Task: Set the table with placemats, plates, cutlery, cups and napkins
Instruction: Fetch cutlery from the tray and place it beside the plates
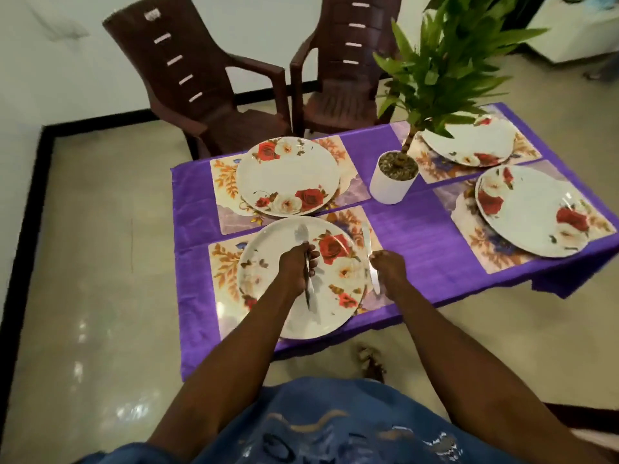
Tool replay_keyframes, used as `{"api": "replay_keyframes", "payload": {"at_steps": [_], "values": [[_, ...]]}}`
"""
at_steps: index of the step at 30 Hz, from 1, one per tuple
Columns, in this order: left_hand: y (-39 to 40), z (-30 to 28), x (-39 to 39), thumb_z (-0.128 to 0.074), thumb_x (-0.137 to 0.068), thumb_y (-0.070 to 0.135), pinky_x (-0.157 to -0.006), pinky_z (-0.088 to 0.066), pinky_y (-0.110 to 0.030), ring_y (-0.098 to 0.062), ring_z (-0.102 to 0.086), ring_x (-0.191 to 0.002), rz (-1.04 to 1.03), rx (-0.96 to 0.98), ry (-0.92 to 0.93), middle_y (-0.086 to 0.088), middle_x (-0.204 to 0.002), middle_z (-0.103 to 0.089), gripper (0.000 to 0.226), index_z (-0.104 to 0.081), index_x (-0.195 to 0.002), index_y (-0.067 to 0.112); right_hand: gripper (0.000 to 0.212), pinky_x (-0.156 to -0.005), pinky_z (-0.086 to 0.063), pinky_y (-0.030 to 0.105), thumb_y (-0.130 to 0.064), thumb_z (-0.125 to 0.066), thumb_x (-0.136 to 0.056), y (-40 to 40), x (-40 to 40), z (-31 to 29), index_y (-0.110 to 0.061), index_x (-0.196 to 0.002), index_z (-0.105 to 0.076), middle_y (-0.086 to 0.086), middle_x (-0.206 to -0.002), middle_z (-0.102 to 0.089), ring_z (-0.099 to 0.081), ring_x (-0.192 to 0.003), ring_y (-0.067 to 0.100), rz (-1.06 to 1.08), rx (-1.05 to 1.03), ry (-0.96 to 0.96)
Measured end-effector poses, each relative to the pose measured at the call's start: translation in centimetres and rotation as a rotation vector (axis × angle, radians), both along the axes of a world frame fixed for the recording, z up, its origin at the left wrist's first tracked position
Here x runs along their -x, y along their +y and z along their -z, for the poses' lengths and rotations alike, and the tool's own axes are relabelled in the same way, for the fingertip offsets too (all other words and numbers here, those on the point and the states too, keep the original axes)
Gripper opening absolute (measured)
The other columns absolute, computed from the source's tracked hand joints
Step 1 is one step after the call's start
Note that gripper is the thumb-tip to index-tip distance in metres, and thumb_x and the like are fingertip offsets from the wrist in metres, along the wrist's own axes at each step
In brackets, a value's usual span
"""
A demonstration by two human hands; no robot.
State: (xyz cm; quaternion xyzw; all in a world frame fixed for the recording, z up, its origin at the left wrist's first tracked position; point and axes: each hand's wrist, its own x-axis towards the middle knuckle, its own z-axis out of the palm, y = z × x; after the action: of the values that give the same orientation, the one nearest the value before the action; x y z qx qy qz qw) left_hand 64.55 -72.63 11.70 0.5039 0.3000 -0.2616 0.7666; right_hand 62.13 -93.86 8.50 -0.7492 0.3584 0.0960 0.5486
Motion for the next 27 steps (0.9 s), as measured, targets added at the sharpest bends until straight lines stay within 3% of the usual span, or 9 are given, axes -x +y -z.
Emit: {"api": "replay_keyframes", "payload": {"at_steps": [2,4,6,9,11,14,17,27], "values": [[-2.4,-0.1,0.6,-0.052,-0.099,0.022,-0.042,-0.032,-0.021,-0.01,-0.049,-0.045,-0.074,-0.03,0.001,-0.001,-0.06,-0.062,0.021,-0.064,-0.087,0.01,0.01,-0.078,-0.051,0.032,-0.01,-0.061,-0.089,-1.8,-0.2,0.6,-0.014,-0.09,-0.07,0.005,-0.09,-0.064,-0.059,-0.085,0.018,-0.055,0.02,0.001],[-4.5,-0.4,1.3,-0.053,-0.098,0.021,-0.045,-0.032,-0.023,-0.011,-0.048,-0.047,-0.151,-0.069,0.01,0.0,-0.055,-0.062,0.023,-0.066,-0.083,0.01,0.013,-0.062,-0.044,0.027,-0.006,-0.065,-0.086,-2.8,-0.4,1.1,-0.014,-0.075,-0.067,0.009,-0.081,-0.065,-0.059,-0.08,0.018,-0.092,0.078,-0.036],[-6.0,-0.6,1.8,-0.055,-0.098,0.021,-0.047,-0.031,-0.024,-0.012,-0.047,-0.05,-0.219,-0.08,0.007,0.0,-0.055,-0.062,0.024,-0.067,-0.08,0.011,0.008,-0.06,-0.043,0.027,-0.009,-0.066,-0.085,-3.0,-0.9,1.2,-0.013,-0.079,-0.07,0.01,-0.08,-0.066,-0.062,-0.081,0.021,-0.158,0.103,-0.017],[-7.7,-0.7,2.5,-0.058,-0.096,0.023,-0.044,-0.034,-0.023,-0.012,-0.049,-0.051,-0.293,-0.112,0.011,-0.004,-0.065,-0.063,0.021,-0.069,-0.086,0.007,0.009,-0.074,-0.054,0.037,-0.012,-0.067,-0.082,-3.4,-2.0,1.5,-0.014,-0.087,-0.075,0.011,-0.092,-0.073,-0.067,-0.09,0.03,-0.274,0.152,0.04],[-8.4,-0.8,2.9,-0.06,-0.095,0.024,-0.043,-0.034,-0.022,-0.012,-0.049,-0.05,-0.304,-0.138,0.021,-0.005,-0.07,-0.064,0.02,-0.07,-0.092,0.006,0.011,-0.075,-0.054,0.039,-0.011,-0.065,-0.081,-3.6,-2.2,1.8,-0.015,-0.085,-0.074,0.011,-0.093,-0.073,-0.067,-0.09,0.032,-0.342,0.184,0.05],[-8.8,-1.1,3.1,-0.062,-0.094,0.025,-0.044,-0.036,-0.023,-0.012,-0.049,-0.052,-0.315,-0.184,0.013,-0.007,-0.074,-0.066,0.022,-0.07,-0.097,0.004,0.007,-0.071,-0.048,0.033,-0.011,-0.07,-0.08,-4.0,-1.7,1.6,-0.016,-0.084,-0.069,0.007,-0.091,-0.071,-0.065,-0.087,0.028,-0.361,0.182,0.016],[-8.7,-1.0,3.0,-0.06,-0.096,0.026,-0.043,-0.037,-0.023,-0.013,-0.05,-0.053,-0.331,-0.198,0.01,-0.008,-0.074,-0.066,0.025,-0.069,-0.098,0.002,0.017,-0.065,-0.041,0.029,-0.015,-0.077,-0.079,-4.1,-1.4,1.8,-0.016,-0.085,-0.061,0.005,-0.089,-0.067,-0.061,-0.083,0.027,-0.401,0.22,-0.014],[-7.3,-0.5,2.2,-0.064,-0.093,0.033,-0.048,-0.044,-0.023,-0.013,-0.052,-0.054,-0.263,-0.188,0.022,-0.008,-0.072,-0.063,0.029,-0.07,-0.097,0.004,0.018,-0.052,-0.031,0.023,-0.001,-0.066,-0.081,-3.0,-1.9,1.7,-0.01,-0.085,-0.052,0.008,-0.086,-0.057,-0.053,-0.077,0.024,-0.44,0.296,-0.016]]}}
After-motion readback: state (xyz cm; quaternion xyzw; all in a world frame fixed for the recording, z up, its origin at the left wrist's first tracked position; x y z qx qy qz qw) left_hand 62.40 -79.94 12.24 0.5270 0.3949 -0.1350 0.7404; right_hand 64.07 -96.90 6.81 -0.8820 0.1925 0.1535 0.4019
